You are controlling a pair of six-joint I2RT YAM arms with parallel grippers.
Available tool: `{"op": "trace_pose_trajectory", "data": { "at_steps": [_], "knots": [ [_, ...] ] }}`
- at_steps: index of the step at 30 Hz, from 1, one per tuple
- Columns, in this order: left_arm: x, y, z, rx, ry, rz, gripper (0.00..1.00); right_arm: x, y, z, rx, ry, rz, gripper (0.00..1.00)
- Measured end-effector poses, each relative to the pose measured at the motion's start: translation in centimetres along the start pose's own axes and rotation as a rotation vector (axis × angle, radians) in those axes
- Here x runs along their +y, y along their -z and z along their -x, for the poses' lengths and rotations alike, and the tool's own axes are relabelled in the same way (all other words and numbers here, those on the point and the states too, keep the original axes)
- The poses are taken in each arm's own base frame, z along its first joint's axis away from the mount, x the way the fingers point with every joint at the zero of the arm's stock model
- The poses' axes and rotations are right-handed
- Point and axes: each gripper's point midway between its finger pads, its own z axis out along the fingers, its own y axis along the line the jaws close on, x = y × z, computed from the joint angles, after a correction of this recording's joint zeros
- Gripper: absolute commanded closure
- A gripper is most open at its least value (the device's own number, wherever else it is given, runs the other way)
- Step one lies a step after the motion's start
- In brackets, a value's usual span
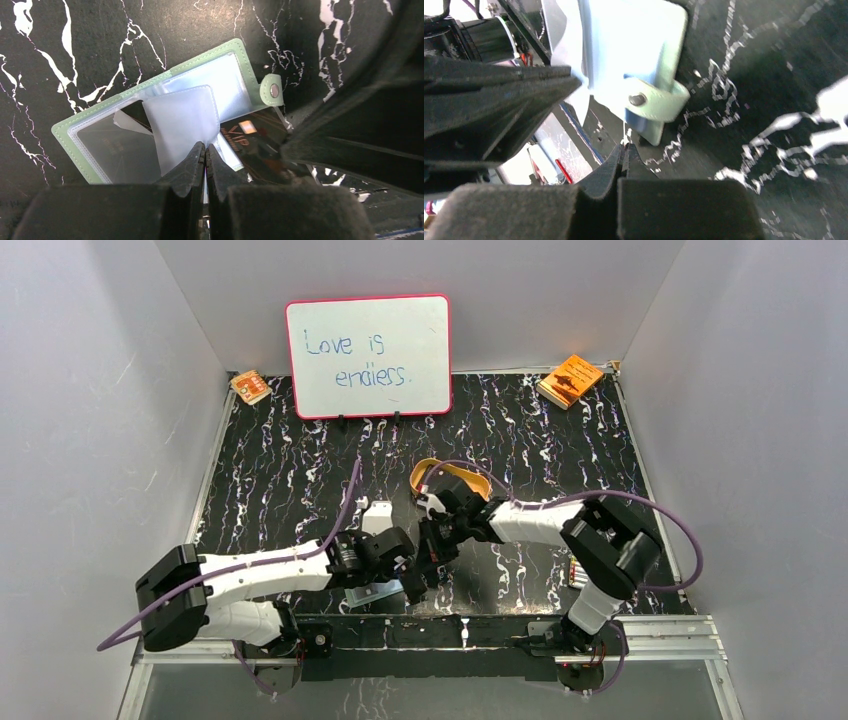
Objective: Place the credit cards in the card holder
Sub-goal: Turn over the card slot in the card holder.
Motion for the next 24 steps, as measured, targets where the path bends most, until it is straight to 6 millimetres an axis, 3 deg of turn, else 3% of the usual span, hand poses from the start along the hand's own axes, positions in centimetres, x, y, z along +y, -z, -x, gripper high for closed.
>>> {"op": "trace_pose_trajectory", "data": {
  "at_steps": [4, 8, 11, 17, 24],
  "knots": [
    [-0.2, 0.9, 0.6, -0.02, 0.026, -0.029, 0.9, 1.1, -1.5, 0.6, 0.023, 0.026, 0.022, 1.0],
    [-0.1, 1.7, 1.2, -0.039, 0.048, -0.049, 0.58, 2.3, -2.7, 1.0, 0.033, 0.054, 0.045, 1.0],
    [0.1, 2.3, 1.4, -0.047, 0.065, -0.057, 0.45, 2.9, -3.4, 1.1, 0.039, 0.061, 0.058, 1.0],
    [0.9, 4.4, 2.1, -0.074, 0.117, -0.097, 0.39, 3.9, -4.4, 1.2, 0.055, 0.071, 0.07, 1.0],
    [2.2, 6.2, 2.7, -0.109, 0.191, -0.122, 0.45, 4.6, -5.3, 1.5, 0.049, 0.075, 0.068, 1.0]
  ]
}}
